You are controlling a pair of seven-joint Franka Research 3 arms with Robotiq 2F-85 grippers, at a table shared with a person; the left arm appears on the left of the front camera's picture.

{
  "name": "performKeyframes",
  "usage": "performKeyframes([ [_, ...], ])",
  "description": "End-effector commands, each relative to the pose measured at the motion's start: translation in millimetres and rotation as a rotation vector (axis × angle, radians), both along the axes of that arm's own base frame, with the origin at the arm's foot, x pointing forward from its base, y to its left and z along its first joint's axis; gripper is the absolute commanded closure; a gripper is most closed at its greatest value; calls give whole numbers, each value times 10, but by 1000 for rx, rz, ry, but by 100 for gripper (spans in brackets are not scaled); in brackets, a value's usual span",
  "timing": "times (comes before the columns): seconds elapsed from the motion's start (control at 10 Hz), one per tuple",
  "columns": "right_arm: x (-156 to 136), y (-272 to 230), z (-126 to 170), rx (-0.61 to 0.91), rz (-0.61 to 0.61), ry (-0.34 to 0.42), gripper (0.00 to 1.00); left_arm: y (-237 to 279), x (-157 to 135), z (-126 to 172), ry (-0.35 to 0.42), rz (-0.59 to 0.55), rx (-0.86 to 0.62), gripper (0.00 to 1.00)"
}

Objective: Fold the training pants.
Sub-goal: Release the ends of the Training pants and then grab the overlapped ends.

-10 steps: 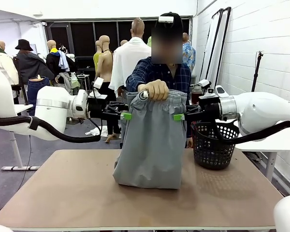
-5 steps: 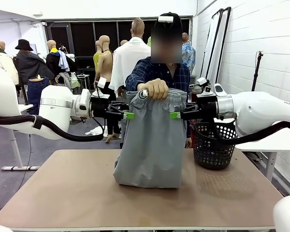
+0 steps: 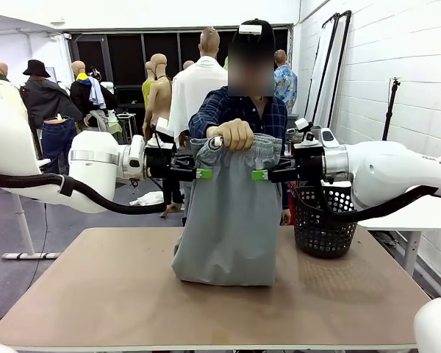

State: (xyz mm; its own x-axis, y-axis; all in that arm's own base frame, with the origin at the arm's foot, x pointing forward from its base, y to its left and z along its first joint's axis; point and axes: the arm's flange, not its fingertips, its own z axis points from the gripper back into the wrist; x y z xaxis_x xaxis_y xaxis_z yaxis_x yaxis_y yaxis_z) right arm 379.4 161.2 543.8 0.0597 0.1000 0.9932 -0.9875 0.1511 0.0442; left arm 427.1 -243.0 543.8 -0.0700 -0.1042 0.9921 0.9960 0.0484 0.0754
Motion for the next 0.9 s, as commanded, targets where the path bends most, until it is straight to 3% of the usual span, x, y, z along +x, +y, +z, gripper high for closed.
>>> performKeyframes([
  [0.0,66,97,-46,-15,-43,-16,0,-150,49,55,22,4,-29,0],
  [0.4,195,117,-63,-11,-98,-14,0,-294,82,52,55,24,-18,0],
  [0.8,252,129,-26,14,-94,8,0,-440,117,-18,27,22,-4,0],
])
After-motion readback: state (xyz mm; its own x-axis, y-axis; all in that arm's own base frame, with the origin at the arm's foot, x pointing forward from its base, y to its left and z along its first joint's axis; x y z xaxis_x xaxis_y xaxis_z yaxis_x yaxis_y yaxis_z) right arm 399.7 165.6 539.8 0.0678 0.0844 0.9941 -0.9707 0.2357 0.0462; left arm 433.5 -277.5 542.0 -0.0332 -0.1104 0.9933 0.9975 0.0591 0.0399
